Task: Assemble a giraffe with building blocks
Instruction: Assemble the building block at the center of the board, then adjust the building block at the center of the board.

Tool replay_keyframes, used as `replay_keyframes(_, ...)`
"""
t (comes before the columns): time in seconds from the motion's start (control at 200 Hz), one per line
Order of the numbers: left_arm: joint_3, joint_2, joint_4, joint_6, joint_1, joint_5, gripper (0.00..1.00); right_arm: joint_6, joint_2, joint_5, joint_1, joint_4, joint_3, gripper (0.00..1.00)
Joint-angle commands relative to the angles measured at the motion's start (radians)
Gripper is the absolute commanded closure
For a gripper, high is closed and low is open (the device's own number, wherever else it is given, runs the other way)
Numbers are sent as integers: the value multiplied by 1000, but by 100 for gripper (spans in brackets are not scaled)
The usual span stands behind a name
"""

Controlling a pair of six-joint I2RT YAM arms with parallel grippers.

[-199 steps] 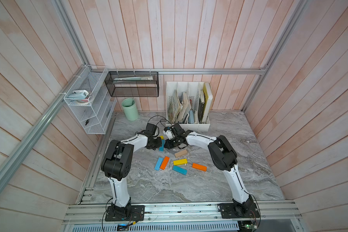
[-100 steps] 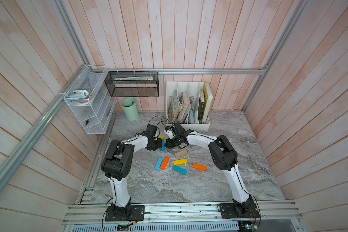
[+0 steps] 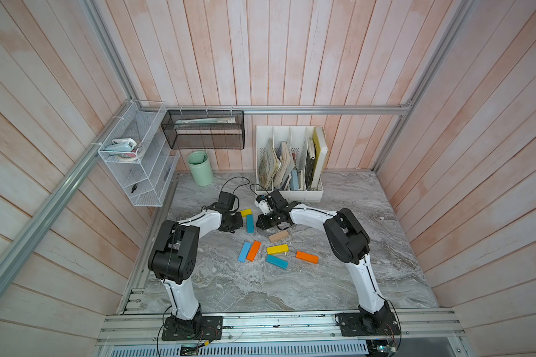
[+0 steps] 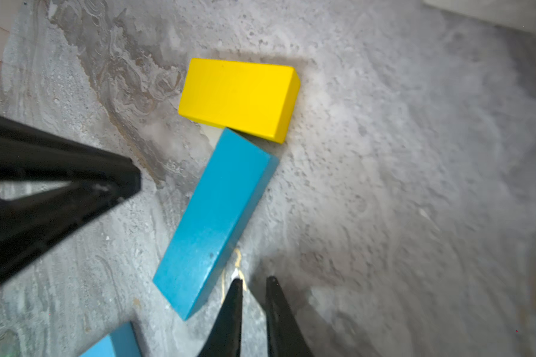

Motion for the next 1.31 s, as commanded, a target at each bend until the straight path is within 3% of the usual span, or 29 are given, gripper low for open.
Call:
replay_keyframes(0.0,0,-8,3,-1,27,-10,80,21,-52,94,-22,-21,-86,82)
replay_keyframes(0.485,145,163,13,-30,32,30,87,32,-136,84,-41,32,-216,82)
replay_keyframes(0.655,177,194,-2,-26,35,-16,100,35,-140,79,-42,38,-221,82)
replay_keyframes(1.3,237,245,-6,-22,43,-3,100,27,-129,69,-43,30,-211,83)
